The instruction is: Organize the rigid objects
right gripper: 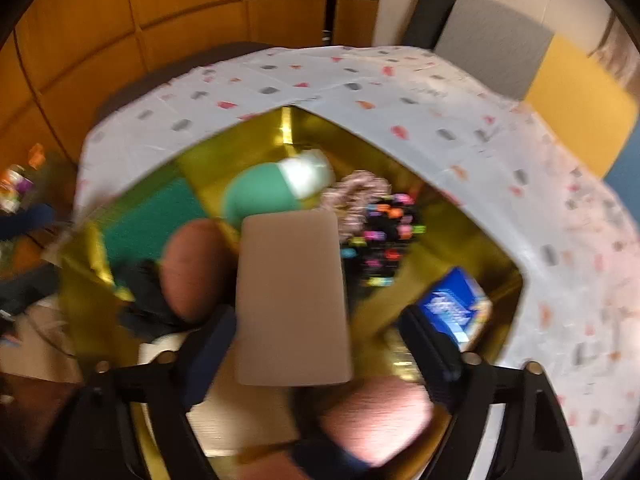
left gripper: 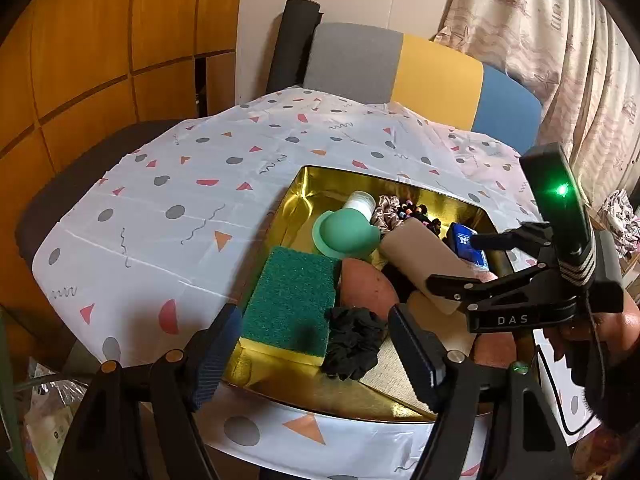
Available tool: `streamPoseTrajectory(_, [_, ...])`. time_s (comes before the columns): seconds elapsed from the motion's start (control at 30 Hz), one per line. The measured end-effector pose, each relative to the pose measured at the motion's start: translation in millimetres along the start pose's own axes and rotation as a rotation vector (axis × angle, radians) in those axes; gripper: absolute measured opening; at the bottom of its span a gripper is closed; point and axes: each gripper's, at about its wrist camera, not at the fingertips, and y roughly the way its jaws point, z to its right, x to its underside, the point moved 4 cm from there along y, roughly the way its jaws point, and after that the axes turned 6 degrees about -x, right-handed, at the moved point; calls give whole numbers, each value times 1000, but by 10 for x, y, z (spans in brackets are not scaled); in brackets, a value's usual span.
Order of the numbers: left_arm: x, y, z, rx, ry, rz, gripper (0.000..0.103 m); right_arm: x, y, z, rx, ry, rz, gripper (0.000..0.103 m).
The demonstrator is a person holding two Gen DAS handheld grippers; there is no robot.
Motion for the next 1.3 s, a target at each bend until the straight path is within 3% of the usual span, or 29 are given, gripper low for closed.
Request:
streamPoseTrajectory(0.3, [36, 13, 72, -24, 22, -13, 76, 259, -528, 284, 4, 291, 184, 88])
streamPoseTrajectory(0.43, [35, -27, 131, -56, 45, 6, 76, 331, -636, 243, -10, 401, 208, 89])
streamPoseTrajectory(0.53, [24, -82, 159, -107, 68, 36, 76, 377, -695, 154, -7, 456, 220, 98])
streamPoseTrajectory(0.57, [20, -107, 168, -131, 78, 49, 76, 391, -709, 118, -4, 468, 219, 102])
streamPoseTrajectory(0.77, [14, -208, 157, -218, 92, 86, 76, 465, -751, -102, 32, 469, 199, 103])
streamPoseTrajectory(1.1, [-33, -339, 80, -217, 58, 78, 76, 542, -840, -295, 131, 524, 169, 103])
streamPoseTrajectory(1.3, [1, -328, 63, -195, 56, 24, 76, 549, -904, -431, 171, 548, 175, 103])
